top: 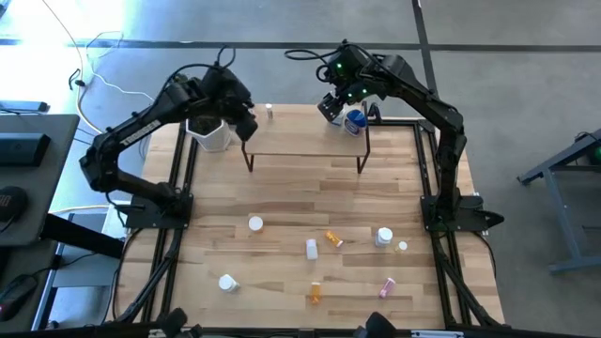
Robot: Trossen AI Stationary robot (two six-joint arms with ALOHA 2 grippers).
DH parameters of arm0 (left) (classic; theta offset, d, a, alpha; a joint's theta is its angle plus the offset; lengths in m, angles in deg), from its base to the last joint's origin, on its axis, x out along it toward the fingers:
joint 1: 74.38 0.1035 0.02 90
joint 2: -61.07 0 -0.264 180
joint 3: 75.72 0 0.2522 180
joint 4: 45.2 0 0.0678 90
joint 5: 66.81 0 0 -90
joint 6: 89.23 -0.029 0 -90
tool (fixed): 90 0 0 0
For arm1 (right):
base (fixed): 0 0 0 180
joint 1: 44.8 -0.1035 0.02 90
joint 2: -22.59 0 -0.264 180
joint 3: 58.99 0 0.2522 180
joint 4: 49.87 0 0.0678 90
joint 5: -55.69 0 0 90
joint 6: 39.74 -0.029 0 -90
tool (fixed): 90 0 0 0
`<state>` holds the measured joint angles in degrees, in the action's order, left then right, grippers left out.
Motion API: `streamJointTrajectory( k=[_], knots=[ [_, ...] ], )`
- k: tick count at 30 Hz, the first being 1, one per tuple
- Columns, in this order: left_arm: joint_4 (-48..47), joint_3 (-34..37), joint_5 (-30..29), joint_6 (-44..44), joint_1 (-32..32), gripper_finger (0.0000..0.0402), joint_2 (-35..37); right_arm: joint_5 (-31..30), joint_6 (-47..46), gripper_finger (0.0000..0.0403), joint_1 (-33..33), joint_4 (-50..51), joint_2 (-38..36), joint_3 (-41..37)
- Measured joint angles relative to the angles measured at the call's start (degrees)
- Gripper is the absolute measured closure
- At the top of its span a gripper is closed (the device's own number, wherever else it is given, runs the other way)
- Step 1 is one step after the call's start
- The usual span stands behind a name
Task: Pick and place medicine bottles onto shelf by color
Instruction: Put the left pink pill bottle on the shelf
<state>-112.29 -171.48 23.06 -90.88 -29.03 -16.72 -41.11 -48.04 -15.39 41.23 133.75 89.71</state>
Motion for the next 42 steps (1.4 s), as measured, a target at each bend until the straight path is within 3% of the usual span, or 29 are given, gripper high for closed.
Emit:
streamJointTrajectory(
  k=[17, 23, 42],
  knots=[
    [-1.76, 0.0, 0.95, -0.48, -0.06, 0.0284, -8.96, -0.11, 0.82, 0.0169, -0.02, -0.02, 0.0, 0.0],
    [-2.77, 0.0, -2.52, -0.48, -0.14, 0.0284, -9.91, -0.15, 0.83, 0.0169, -0.02, -0.04, 0.0, 0.0],
    [-3.06, 0.0, -2.63, -1.64, -0.12, 0.0281, -9.91, -0.15, 0.82, 0.0169, -0.02, -0.04, 0.0, 0.0]
  ],
)
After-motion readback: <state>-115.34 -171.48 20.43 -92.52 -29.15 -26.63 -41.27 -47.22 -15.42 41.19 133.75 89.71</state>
